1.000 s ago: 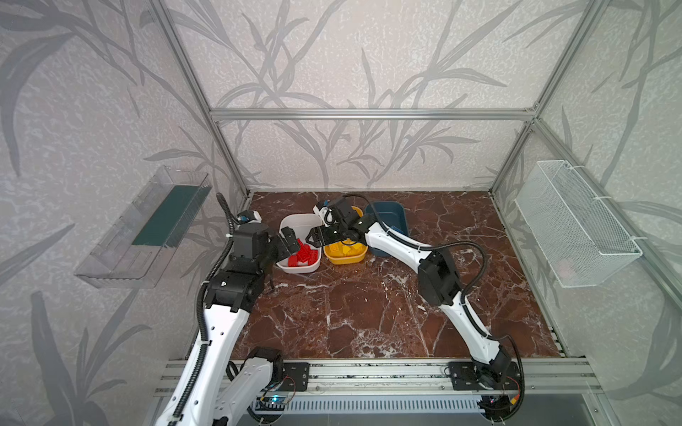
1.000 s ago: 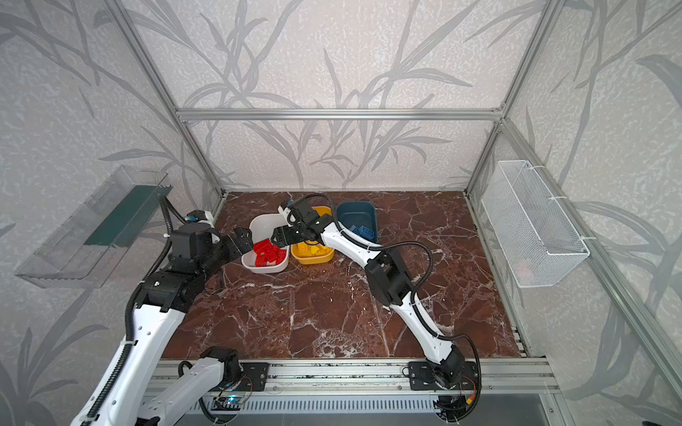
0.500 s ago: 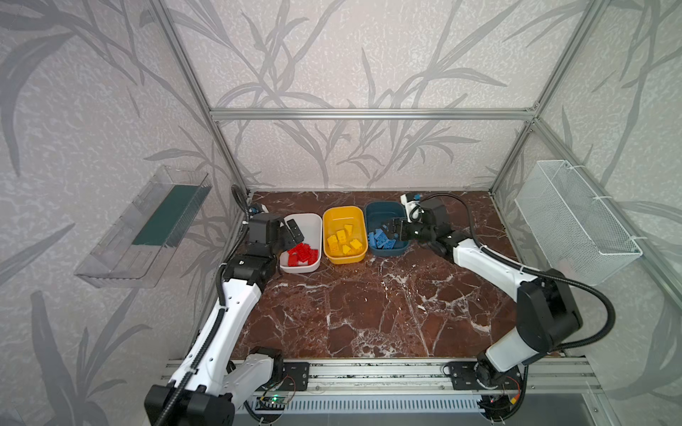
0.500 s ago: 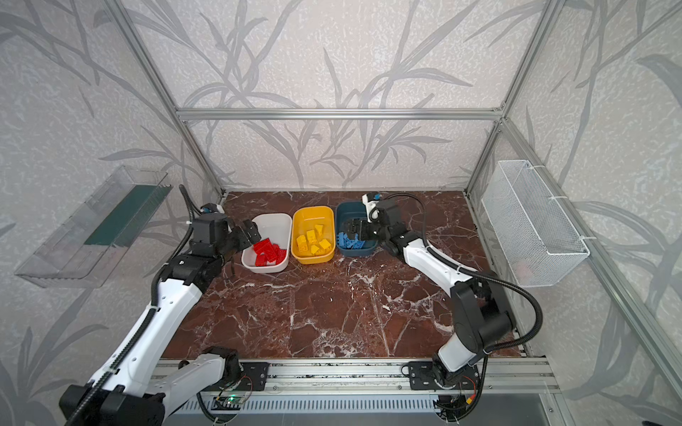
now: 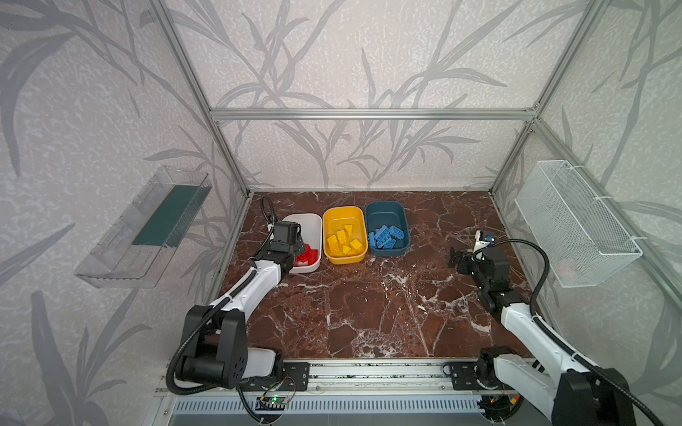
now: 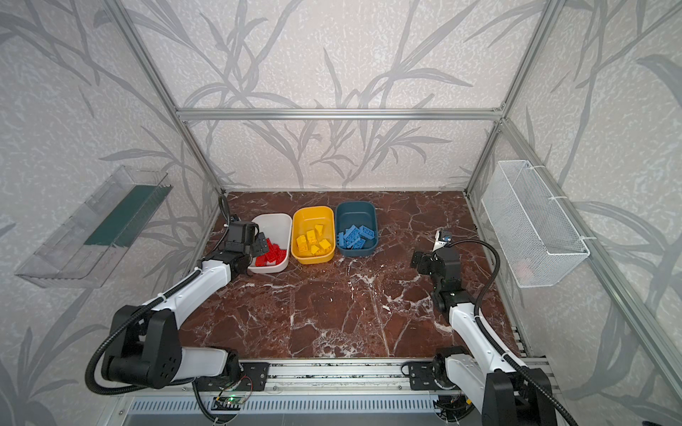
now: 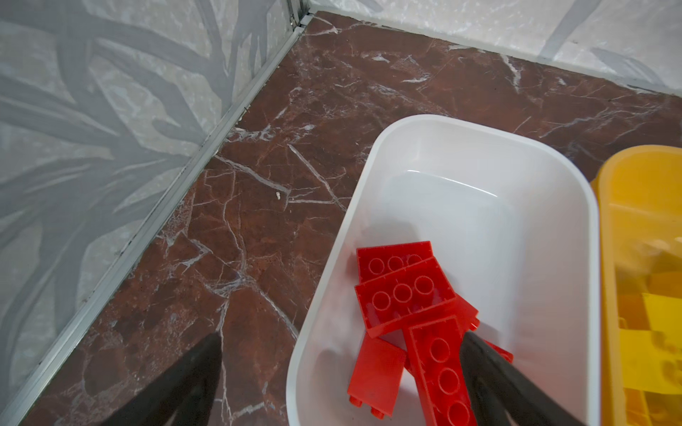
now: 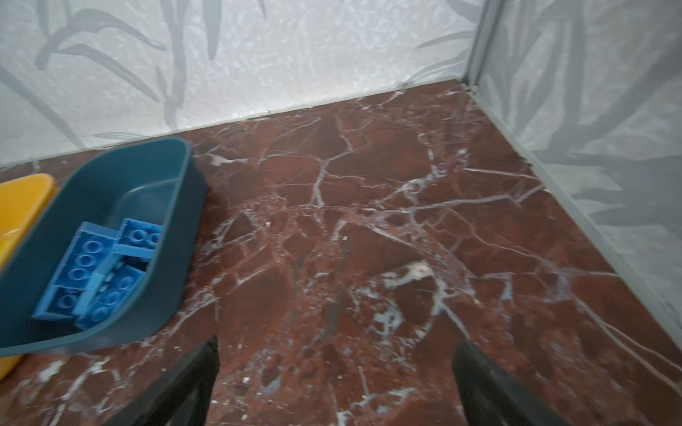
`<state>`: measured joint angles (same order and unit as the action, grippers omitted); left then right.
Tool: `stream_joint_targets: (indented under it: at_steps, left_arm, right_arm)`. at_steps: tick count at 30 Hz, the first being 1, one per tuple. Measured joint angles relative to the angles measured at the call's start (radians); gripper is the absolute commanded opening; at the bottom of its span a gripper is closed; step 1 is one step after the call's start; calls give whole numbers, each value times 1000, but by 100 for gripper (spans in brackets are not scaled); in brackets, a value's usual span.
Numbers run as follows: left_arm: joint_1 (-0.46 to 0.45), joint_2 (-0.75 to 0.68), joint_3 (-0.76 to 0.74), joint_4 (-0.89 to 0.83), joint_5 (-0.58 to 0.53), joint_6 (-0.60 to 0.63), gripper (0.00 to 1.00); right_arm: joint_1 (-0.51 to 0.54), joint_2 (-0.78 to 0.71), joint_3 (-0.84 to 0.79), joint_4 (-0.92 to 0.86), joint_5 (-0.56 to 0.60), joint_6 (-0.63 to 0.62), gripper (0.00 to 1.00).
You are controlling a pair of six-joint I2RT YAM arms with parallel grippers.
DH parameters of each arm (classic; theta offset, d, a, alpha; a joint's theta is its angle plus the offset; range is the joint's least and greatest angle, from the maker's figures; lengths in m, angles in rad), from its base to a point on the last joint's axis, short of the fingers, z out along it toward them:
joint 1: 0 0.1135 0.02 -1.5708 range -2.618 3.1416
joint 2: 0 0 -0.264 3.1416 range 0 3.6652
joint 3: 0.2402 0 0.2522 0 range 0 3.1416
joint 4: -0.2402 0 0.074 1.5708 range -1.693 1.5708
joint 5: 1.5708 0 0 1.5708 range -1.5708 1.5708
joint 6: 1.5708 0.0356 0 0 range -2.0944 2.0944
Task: Sort the legos into containers by color
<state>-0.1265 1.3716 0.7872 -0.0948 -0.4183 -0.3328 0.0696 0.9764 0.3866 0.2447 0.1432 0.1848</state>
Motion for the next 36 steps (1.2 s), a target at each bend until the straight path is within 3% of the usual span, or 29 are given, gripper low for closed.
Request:
stream_joint_targets:
  at_steps: [7, 16, 23, 30, 33, 36]
  left_arm:
    - [45, 101, -65, 205, -19, 146, 99]
    - [106, 218, -92, 372, 85, 222, 99]
    - [121, 158, -215, 529, 163, 235, 99]
    - [113, 130, -360, 745, 174, 251, 99]
    - [113, 127, -419, 866, 179, 254, 99]
    - [115, 136, -415, 882, 192, 257, 99]
  right_arm:
    - [-12, 127, -59, 182, 52, -81, 99]
    - [-43, 368, -93, 480, 64, -101, 99]
    - [-65, 450, -101, 636, 20, -77, 99]
    - [-65, 598, -199, 941, -89, -108, 99]
    - [-65, 643, -203, 952, -147, -129, 99]
    - [-64, 640, -170, 947, -196, -146, 99]
